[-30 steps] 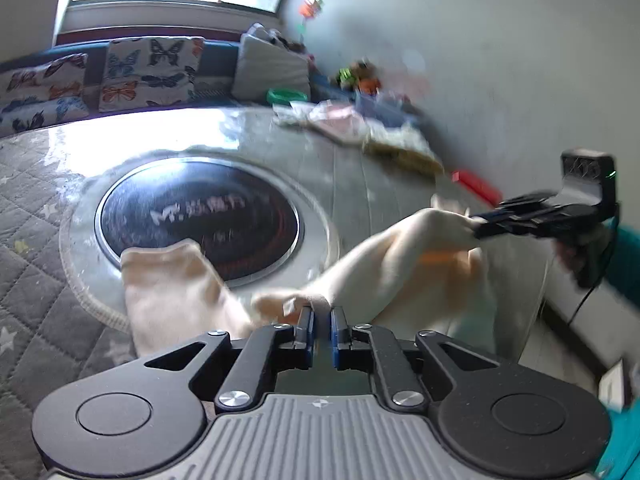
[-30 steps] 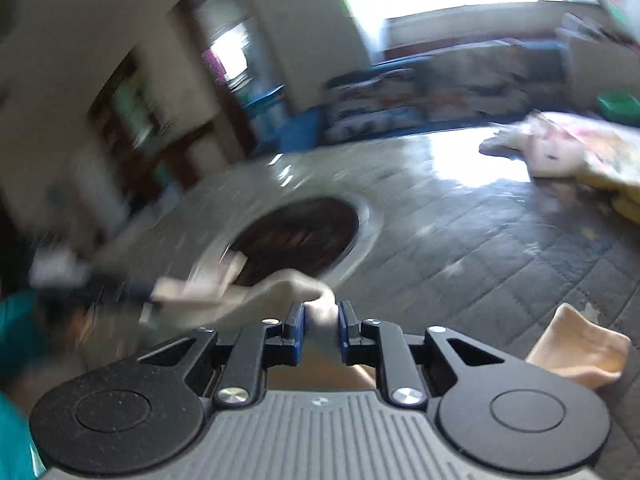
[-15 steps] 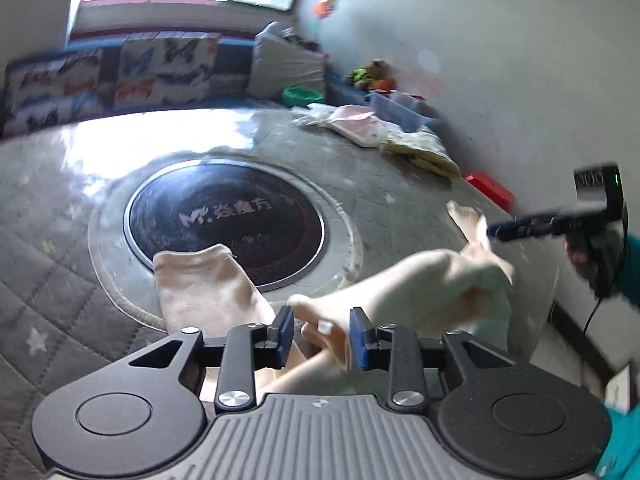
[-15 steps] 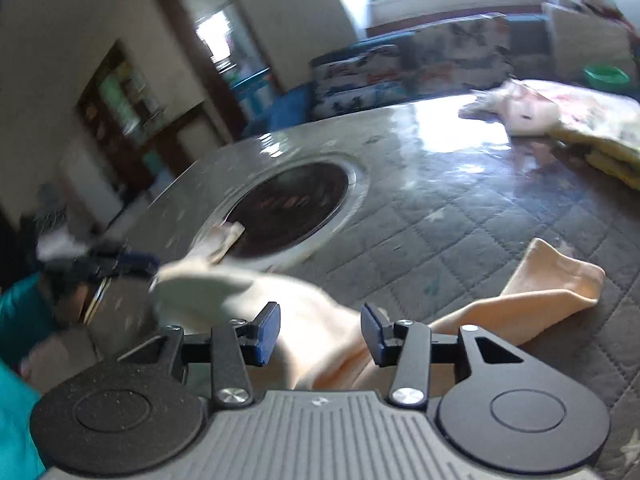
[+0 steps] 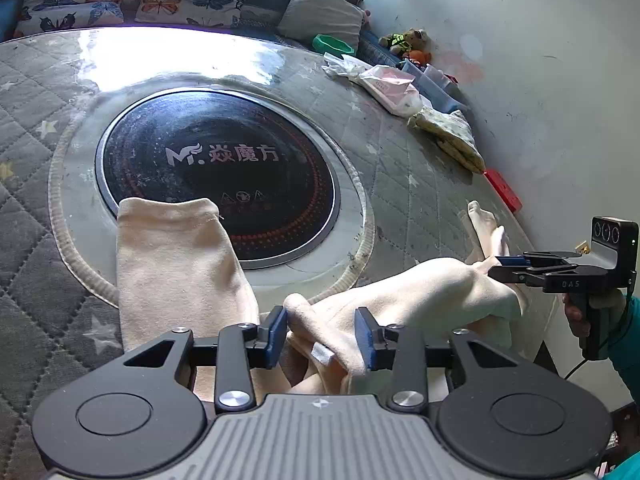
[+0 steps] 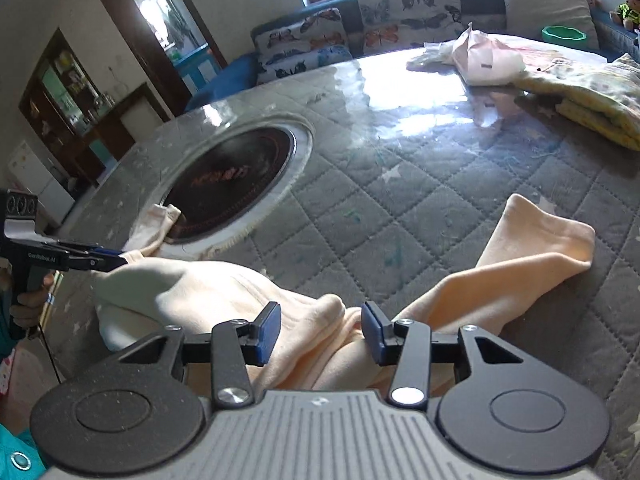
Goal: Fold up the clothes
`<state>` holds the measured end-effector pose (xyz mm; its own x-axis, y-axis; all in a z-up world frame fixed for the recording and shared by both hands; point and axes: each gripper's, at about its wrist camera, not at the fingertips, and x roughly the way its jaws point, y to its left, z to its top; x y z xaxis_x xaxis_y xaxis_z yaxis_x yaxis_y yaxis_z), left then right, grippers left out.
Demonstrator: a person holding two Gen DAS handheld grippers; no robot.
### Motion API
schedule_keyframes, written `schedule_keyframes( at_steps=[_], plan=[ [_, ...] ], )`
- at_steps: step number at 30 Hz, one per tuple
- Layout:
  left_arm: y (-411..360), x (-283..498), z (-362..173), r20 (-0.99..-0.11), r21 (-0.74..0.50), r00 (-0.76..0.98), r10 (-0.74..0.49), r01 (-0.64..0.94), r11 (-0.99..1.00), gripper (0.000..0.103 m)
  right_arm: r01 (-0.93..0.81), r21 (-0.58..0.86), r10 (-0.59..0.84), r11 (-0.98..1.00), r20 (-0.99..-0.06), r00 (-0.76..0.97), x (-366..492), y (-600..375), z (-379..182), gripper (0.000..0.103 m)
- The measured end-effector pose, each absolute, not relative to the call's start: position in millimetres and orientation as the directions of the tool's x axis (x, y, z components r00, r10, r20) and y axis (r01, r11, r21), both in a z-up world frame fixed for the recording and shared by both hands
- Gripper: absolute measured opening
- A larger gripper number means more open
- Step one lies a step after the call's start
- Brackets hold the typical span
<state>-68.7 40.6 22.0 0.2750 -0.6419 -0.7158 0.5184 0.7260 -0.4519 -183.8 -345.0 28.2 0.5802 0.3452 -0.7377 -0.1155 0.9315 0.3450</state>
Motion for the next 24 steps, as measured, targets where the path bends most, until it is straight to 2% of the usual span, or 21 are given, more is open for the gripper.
schedule_keyframes(
  at_steps=[1,2,4,8,14,24],
  plan=[
    [41,-69,22,-0.716,-0.450,0.277,-0.641,0.519,0.727,0.028,-0.119,0.334,0.339,0.935,-0.744,0.576,-184,-343,28,0.036],
    [41,-69,22,-0.716,-0.449,0.278,-0.641,0.520,0.727,0.027,-0.131,0.317,0.333,0.939,-0.747,0.575,-184,-341,29,0.029],
    [41,-70,23,-0.714,-0.442,0.287,-0.638,0.522,0.730,0.017,-0.160,0.276,0.317,0.948,-0.754,0.575,-185,-335,32,0.023],
    [41,-70,26,-0.708,-0.412,0.323,-0.628,0.533,0.739,0.010,-0.212,0.179,0.272,0.961,-0.763,0.587,-185,-321,41,0.009],
    [40,-72,37,-0.692,-0.343,0.396,-0.604,0.555,0.758,0.008,-0.241,0.089,0.226,0.966,-0.742,0.631,-168,-313,56,0.007],
    [33,-27,57,-0.644,-0.224,0.558,-0.524,0.518,0.826,0.008,-0.228,0.007,0.181,0.974,-0.635,0.751,-94,-303,83,0.007]
  ],
)
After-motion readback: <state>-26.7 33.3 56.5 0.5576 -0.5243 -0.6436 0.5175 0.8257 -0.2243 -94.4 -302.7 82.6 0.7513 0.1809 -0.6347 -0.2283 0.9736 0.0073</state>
